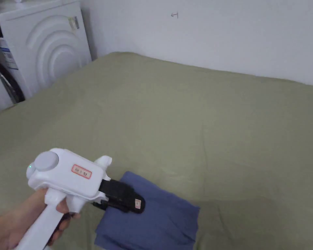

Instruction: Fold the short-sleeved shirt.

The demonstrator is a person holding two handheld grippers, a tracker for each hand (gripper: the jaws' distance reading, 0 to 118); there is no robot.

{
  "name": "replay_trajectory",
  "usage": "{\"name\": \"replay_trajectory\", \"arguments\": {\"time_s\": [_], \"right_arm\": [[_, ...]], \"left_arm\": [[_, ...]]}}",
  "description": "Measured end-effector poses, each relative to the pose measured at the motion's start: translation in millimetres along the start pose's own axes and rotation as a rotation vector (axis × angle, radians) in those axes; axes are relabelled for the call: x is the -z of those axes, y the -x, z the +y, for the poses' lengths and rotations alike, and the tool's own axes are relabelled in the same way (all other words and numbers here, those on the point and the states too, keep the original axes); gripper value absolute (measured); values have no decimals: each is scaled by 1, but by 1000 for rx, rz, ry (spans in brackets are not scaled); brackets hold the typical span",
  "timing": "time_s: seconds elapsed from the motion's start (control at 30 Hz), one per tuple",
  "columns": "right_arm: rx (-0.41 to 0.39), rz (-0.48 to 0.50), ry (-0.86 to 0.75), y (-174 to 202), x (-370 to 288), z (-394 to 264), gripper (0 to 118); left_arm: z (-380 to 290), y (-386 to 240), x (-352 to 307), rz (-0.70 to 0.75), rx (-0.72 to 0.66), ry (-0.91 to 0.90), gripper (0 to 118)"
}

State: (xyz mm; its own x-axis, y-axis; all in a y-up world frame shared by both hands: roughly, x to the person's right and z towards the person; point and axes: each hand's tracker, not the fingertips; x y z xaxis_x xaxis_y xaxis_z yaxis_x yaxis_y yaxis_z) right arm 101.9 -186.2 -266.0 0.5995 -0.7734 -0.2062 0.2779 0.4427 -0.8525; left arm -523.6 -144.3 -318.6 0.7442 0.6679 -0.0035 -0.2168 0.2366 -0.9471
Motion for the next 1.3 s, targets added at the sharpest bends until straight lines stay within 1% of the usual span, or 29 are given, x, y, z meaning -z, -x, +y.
{"name": "replay_trajectory", "arguments": {"time_s": [0.1,0.17,0.2,0.27,0.37,0.4,0.43,0.47,0.5,0.53,0.57,0.67,0.7,0.8,0.87,0.9,0.93,0.97,1.0,1.03,1.07,1.1,1.13,1.23,1.27,1.3], "right_arm": [[4,-15,-14,0,-3,-4,0],[7,-36,-23,-2,-5,-7,0],[9,-52,-29,-3,-6,-8,0],[16,-75,-36,-7,-8,-10,0],[46,-103,-53,-15,-11,-11,0],[47,-112,-53,-18,-12,-12,0],[47,-116,-52,-19,-13,-12,0],[45,-120,-50,-22,-14,-12,0],[46,-127,-50,-24,-15,-12,0],[47,-132,-52,-23,-14,-11,0],[50,-131,-54,7,-28,-6,0],[53,-126,-62,7,-33,-6,0],[48,-128,-64,9,-35,-6,0],[26,-118,-71,11,-45,-7,0],[4,-112,-81,15,-53,-7,0],[-4,-114,-93,22,-57,-8,0],[-17,-120,-108,28,-61,-8,0],[-47,-136,-125,35,-66,-6,0],[-75,-149,-142,41,-71,-4,0],[-107,-178,-171,47,-76,-1,0],[-155,-211,-196,56,-81,1,0],[-223,-266,-221,68,-86,5,0],[-261,-298,-245,76,-89,7,0],[-411,-485,-353,99,-98,14,0],[-461,-554,-393,110,-100,14,0],[-508,-602,-433,128,-102,11,0]], "left_arm": [[30,36,-47,127,2,-20,33],[52,58,-64,183,2,-7,33],[61,66,-68,182,-5,3,33],[75,74,-69,233,-19,-5,33],[88,85,-68,217,-48,19,33],[88,84,-65,229,-39,32,36],[88,82,-63,252,-16,41,53],[88,83,-62,282,7,38,77],[88,82,-63,307,7,23,97],[87,81,-64,342,3,3,107],[85,80,-67,373,-10,-52,107],[82,79,-87,391,-38,-157,107],[79,76,-92,405,-56,-158,107],[64,57,-112,449,-35,-193,107],[56,40,-120,436,-30,-214,105],[50,31,-121,405,-21,-227,104],[43,19,-119,398,4,-242,100],[35,2,-116,395,42,-270,89],[28,-15,-110,388,78,-286,64],[21,-30,-103,379,100,-307,15],[13,-48,-92,379,125,-339,1],[0,-72,-77,447,194,-354,1],[-9,-89,-64,426,240,-384,1],[-44,-155,-19,248,280,-443,1],[-50,-173,-6,257,333,-473,1],[-59,-195,8,278,384,-517,1]]}}
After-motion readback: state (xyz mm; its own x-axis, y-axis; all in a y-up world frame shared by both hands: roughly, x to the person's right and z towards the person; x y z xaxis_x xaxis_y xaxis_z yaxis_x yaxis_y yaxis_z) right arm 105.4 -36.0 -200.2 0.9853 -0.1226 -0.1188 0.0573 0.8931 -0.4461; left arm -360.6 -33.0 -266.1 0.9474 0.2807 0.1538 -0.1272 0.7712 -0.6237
